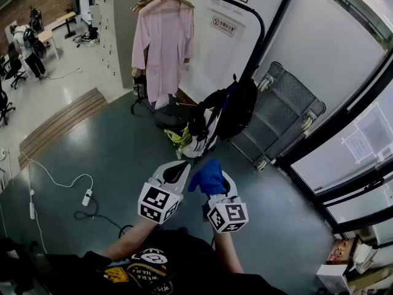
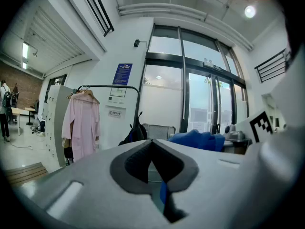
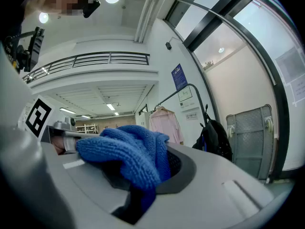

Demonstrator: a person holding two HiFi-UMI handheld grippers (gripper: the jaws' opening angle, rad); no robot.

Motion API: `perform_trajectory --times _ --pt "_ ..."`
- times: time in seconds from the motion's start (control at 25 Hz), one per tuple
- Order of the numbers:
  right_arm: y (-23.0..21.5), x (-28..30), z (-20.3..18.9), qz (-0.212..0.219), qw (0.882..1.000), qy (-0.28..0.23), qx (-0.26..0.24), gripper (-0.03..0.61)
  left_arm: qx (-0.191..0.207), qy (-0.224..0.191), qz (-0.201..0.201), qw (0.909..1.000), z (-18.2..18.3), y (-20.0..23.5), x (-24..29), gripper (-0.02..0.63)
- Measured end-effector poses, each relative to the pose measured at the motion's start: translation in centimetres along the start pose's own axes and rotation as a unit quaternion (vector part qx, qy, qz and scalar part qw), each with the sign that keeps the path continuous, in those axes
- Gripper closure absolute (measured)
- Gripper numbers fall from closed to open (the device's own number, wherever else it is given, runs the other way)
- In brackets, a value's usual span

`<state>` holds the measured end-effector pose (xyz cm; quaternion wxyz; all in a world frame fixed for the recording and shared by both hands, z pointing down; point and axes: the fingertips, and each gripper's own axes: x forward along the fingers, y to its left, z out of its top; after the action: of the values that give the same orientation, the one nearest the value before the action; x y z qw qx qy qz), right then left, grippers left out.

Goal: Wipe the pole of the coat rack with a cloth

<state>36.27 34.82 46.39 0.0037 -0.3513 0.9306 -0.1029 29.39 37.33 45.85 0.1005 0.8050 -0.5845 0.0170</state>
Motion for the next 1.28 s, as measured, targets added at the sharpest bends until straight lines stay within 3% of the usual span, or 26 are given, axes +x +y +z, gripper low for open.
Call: perform_trajectory --times 0.4,0.68,0.92,1.28 --pt "1.5 1.2 -0.5 0.002 1.000 0.004 -0.003 0.526 -0.004 0.001 -0.004 1.0000 -0.2 1.5 -0.7 0.617" --pt "1.6 2.6 -1.5 -0.005 1.000 0.003 0.025 0.525 -0.012 -0.002 0.008 0.9999 -0.4 3.9 -2.1 0.617" --pt "3.3 4.4 -2.8 -0.008 1.000 0.016 0.017 0.525 -0.019 0.001 -0.006 0.9998 -1.0 6.1 -2.8 0.617" --pt "2.0 10.2 -5.8 0.009 0.997 0.054 0.046 0.525 -0.039 0.031 -0.004 0.9987 -2.9 9.9 0.9 0.617"
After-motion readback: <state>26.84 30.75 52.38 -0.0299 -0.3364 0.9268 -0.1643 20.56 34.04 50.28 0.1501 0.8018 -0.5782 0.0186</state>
